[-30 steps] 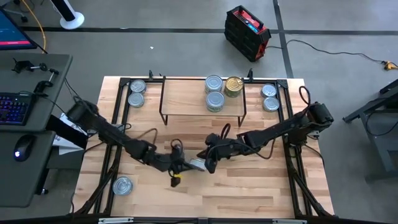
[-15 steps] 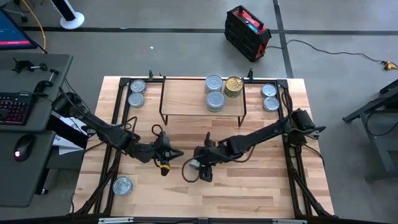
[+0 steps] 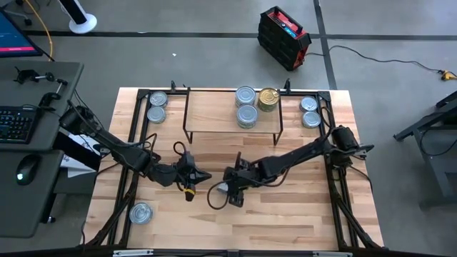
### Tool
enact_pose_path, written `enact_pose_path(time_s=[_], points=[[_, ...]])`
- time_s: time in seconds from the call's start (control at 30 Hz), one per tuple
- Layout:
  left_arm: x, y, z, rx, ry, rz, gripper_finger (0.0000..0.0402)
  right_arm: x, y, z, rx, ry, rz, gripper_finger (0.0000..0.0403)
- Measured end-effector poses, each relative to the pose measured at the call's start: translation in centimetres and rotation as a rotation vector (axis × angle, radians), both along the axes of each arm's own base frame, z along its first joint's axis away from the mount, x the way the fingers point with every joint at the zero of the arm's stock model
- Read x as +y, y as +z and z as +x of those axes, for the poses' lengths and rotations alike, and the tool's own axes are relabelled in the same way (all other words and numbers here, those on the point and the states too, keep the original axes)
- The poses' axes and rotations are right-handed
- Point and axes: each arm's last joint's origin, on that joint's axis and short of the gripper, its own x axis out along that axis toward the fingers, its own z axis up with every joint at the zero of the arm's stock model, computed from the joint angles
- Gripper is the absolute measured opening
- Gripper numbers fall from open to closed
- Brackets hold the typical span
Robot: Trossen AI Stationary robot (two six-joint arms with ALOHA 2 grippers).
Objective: Stack canned seafood by type on shelf
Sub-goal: Stack the light green tuna can on top of the other light green tuna can on the shelf
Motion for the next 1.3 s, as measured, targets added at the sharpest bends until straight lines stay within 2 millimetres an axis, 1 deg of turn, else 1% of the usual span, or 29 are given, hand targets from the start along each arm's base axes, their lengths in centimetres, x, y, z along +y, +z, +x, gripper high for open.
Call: enact_pose_path(time_s=[0.13,0.2,0.33,0.43,0.5,0.53,0.6,0.67,0.73,0.8,0.87,0.97,1.1,1.17,1.3], points=[[-0.1,-0.1,0.0,0.009,-0.023,-0.004,0.0000,-0.1,-1.5,-0.4,0.004,-0.024,0.034,0.0261],[-0.1,-0.1,0.0,0.012,-0.036,-0.010,0.0000,-0.1,-1.9,-0.3,-0.025,-0.034,0.058,0.0261],[-0.2,-0.1,-0.1,0.018,-0.041,-0.008,0.0000,-0.1,-2.6,-0.6,-0.027,-0.038,0.062,0.0260],[-0.2,-0.1,-0.1,0.019,-0.041,-0.009,0.0000,-0.2,-3.0,-0.9,-0.011,-0.029,0.051,0.0250],[-0.2,-0.1,-0.1,0.019,-0.036,-0.020,0.0000,-0.2,-3.1,-1.0,-0.001,-0.023,0.044,0.0228],[-0.2,-0.1,-0.1,0.019,-0.032,-0.030,0.0000,-0.2,-3.1,-0.9,-0.002,-0.023,0.044,0.0211],[-0.1,-0.2,-0.1,0.026,-0.024,-0.047,0.0000,-0.2,-3.0,-0.9,-0.002,-0.022,0.044,0.0165],[-0.1,-0.4,-0.2,0.049,-0.036,-0.049,0.0000,-0.2,-2.2,-0.9,-0.006,-0.006,0.044,0.0116],[-0.2,-0.5,-0.2,0.064,-0.066,-0.054,0.0000,-0.1,-0.7,-0.9,-0.032,0.031,0.067,0.0113],[-0.3,-0.5,-0.2,0.069,-0.089,-0.046,0.0001,-0.2,1.2,-1.4,-0.054,0.059,0.076,0.0113],[-0.3,-0.5,-0.2,0.070,-0.102,-0.033,0.0001,-0.6,3.0,-2.4,-0.043,0.076,0.070,0.0113],[-0.3,-0.5,-0.2,0.070,-0.118,0.003,0.0001,-1.8,5.6,-4.3,-0.030,0.062,0.045,0.0113],[-0.3,-0.5,-0.2,0.074,-0.139,0.050,0.0001,-4.5,9.8,-7.5,-0.064,-0.072,-0.051,0.0113],[-0.3,-0.6,-0.3,0.079,-0.143,0.061,0.0001,-6.0,11.6,-9.2,-0.099,-0.166,-0.085,0.0113],[-0.1,-1.1,-0.6,0.141,-0.144,0.086,0.0001,-9.1,15.4,-12.7,-0.235,-0.403,-0.153,0.0113]])
